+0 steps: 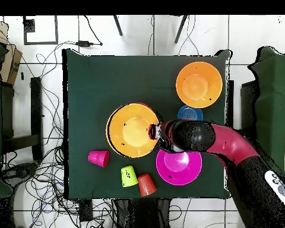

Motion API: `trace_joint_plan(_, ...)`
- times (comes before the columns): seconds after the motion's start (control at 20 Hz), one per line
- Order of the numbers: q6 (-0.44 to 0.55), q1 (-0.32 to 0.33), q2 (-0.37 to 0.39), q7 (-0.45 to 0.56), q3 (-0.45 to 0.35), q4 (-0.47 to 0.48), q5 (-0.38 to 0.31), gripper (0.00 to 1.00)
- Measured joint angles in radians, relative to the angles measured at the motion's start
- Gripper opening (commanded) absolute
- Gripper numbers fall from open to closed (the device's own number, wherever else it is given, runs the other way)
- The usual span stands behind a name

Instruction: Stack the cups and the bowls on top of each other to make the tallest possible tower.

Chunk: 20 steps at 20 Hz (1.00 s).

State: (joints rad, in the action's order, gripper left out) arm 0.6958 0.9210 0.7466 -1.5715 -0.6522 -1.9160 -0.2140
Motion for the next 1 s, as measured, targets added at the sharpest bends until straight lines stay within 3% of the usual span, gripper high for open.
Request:
trace_joint_plan(0.4, -0.069, 0.061, -0.006, 0.000, -0.048, 0.000, 0.066, 0.00)
trace_joint_plan(1.0, -0.230, 0.067, -0.026, 0.000, -0.073, -0.001, 0.080, 0.00)
